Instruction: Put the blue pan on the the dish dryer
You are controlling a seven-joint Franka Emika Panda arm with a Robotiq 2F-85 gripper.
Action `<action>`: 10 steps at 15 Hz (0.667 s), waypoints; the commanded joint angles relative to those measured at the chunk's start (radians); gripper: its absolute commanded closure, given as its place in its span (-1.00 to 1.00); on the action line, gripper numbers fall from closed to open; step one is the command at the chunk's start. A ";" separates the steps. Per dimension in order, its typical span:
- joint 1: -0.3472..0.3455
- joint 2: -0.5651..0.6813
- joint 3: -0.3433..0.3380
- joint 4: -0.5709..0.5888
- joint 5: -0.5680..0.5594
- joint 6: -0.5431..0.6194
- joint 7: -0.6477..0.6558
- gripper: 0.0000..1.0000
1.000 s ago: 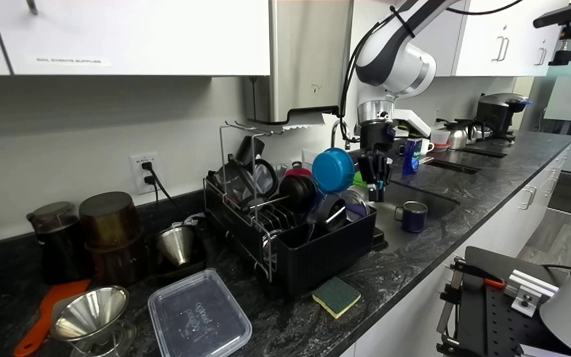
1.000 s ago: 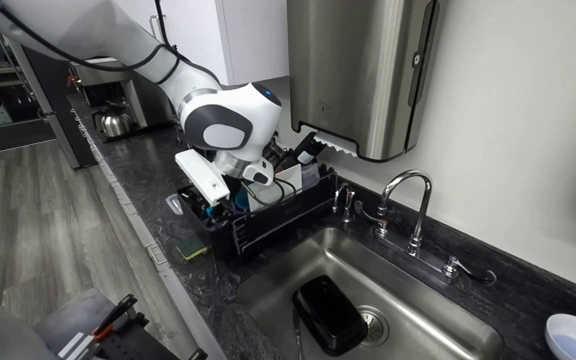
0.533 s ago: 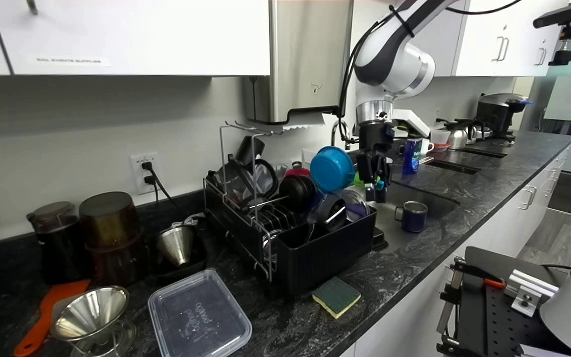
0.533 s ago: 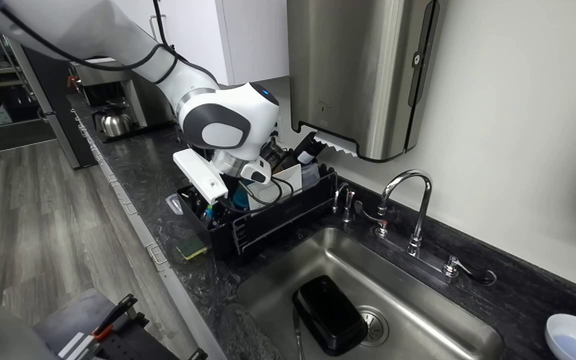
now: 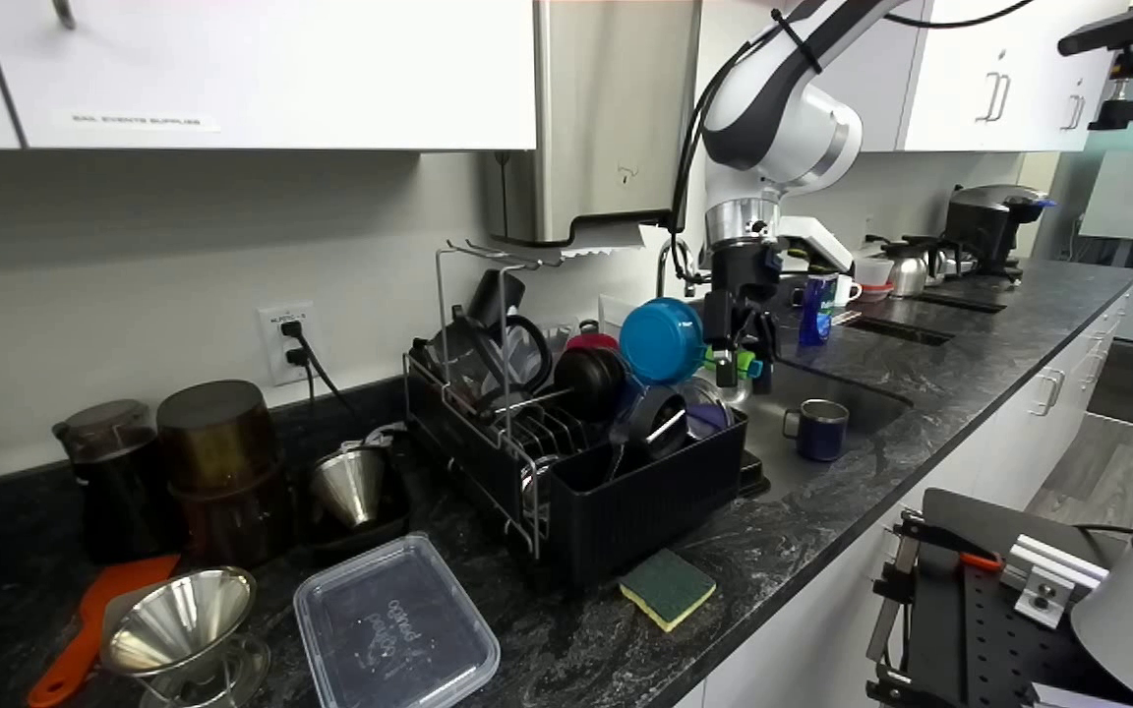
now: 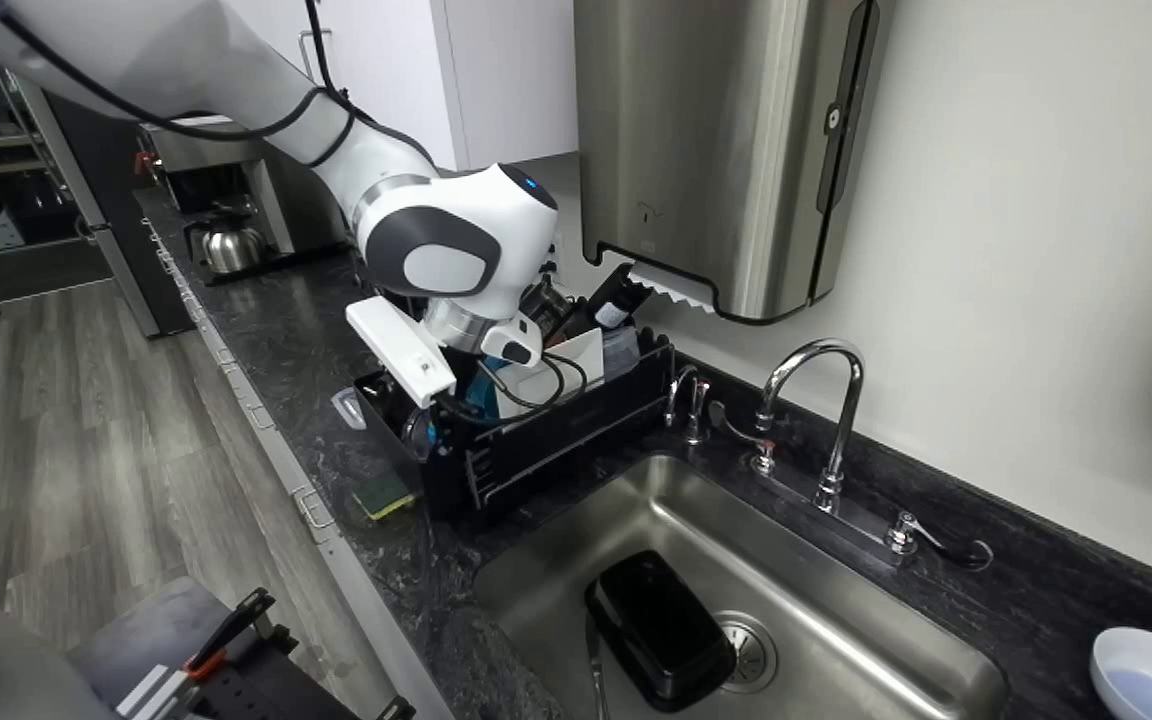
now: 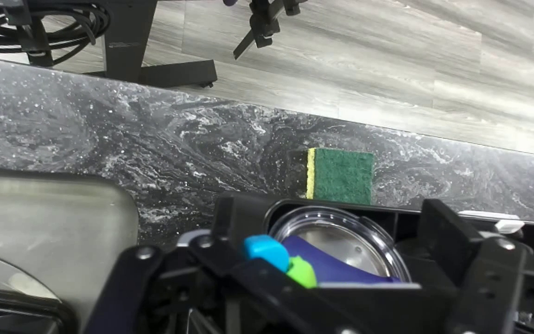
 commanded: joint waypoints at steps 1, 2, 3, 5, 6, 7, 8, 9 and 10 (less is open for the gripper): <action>0.000 -0.001 0.002 0.010 -0.003 -0.018 0.020 -1.00; 0.000 -0.001 0.002 0.011 -0.001 -0.018 0.020 -1.00; 0.000 -0.001 0.002 0.011 -0.001 -0.018 0.020 -1.00; 0.000 -0.001 0.002 0.012 -0.002 -0.018 0.020 -1.00; 0.001 -0.001 0.002 0.013 -0.001 -0.017 0.020 -1.00; 0.001 0.000 0.002 0.014 0.005 -0.016 0.018 -1.00; 0.001 0.000 0.002 0.015 0.006 -0.016 0.017 -1.00; 0.002 -0.002 0.003 0.013 0.009 -0.009 0.006 -0.50; 0.003 -0.001 0.003 0.014 0.013 -0.005 0.003 -0.46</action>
